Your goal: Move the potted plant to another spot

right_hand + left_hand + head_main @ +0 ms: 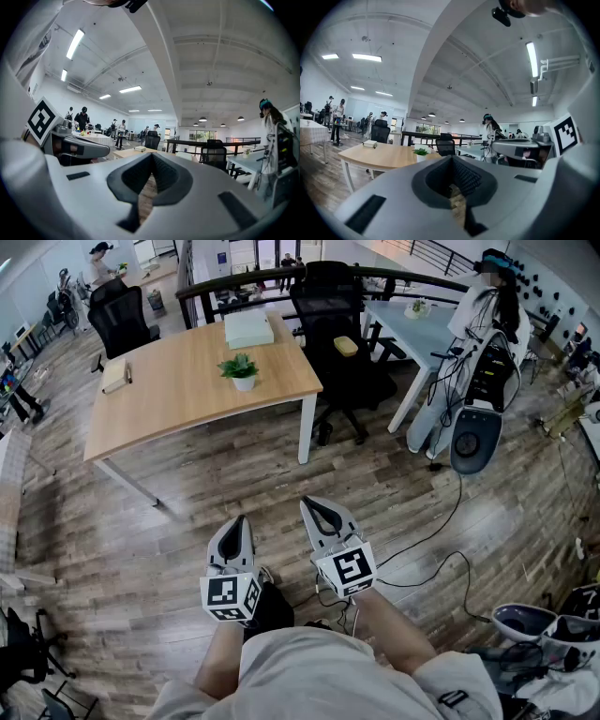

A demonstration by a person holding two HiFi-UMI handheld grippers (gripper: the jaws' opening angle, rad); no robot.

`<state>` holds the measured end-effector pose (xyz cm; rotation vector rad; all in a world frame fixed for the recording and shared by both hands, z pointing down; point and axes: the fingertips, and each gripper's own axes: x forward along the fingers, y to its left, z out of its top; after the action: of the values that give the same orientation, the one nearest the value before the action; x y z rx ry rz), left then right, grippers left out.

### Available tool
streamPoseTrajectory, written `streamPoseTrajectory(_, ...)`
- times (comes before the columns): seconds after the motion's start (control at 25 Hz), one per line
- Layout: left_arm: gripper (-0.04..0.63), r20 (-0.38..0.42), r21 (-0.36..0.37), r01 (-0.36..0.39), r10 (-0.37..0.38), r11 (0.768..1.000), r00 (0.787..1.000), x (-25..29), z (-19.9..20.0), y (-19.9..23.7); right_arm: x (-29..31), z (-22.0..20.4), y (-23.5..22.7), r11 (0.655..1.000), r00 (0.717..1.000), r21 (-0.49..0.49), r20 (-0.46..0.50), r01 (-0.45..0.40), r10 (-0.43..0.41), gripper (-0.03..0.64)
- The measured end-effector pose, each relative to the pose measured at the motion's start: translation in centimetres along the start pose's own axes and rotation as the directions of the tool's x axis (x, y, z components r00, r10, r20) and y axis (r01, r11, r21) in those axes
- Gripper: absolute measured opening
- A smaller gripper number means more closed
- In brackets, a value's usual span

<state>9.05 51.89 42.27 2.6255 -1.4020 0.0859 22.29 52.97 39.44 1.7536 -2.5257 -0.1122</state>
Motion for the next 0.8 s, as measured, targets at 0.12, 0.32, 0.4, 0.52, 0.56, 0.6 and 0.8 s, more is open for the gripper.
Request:
streamPoseTrajectory(0.12, 0.011, -0.001, -0.001, 0.01, -0.01, 1.0, 1.0, -1.1, -0.6, -1.6, -2.0, -0.6, 0.1, 1.0, 1.0, 0.008, -0.018, 0.008, -0.007, 0.003)
streamPoseTrajectory(0.32, 0.011, -0.029, 0.001, -0.004, 0.004, 1.0, 1.0, -2.0, -2.2, -2.1, -3.3, -2.0, 0.0, 1.0, 0.999, 0.022, -0.039, 0.015, -0.014, 0.003)
streamPoseTrajectory(0.4, 0.011, -0.038, -0.004, -0.005, 0.005, 1.0, 0.999, -1.6, -2.6, -1.7, -2.9, -2.2, 0.0, 1.0, 0.999, 0.019, -0.036, 0.017, -0.016, 0.003)
streamPoseTrajectory(0.52, 0.011, -0.038, -0.006, -0.002, 0.001, 1.0, 0.999, -0.4, -2.7, -0.7, -1.4, -2.0, 0.2, 1.0, 1.0, 0.018, -0.006, 0.007, -0.007, 0.003)
streamPoseTrajectory(0.56, 0.011, -0.038, -0.005, 0.0, 0.0, 1.0, 0.999, 0.0, -2.7, -0.2, -0.7, -2.0, 0.4, 1.0, 1.0, 0.016, -0.001, -0.003, 0.003, 0.003)
streamPoseTrajectory(0.6, 0.011, -0.04, -0.005, 0.002, -0.002, 1.0, 0.999, 0.5, -2.7, 0.3, 0.0, -2.1, 0.4, 1.0, 1.0, 0.014, -0.006, -0.012, 0.012, 0.003)
streamPoseTrajectory(0.8, 0.011, -0.051, -0.018, 0.008, -0.009, 1.0, 0.999, 3.9, -2.7, 4.1, 4.8, -3.3, 0.4, 0.999, 0.998, -0.003, -0.047, -0.044, 0.044, 0.005)
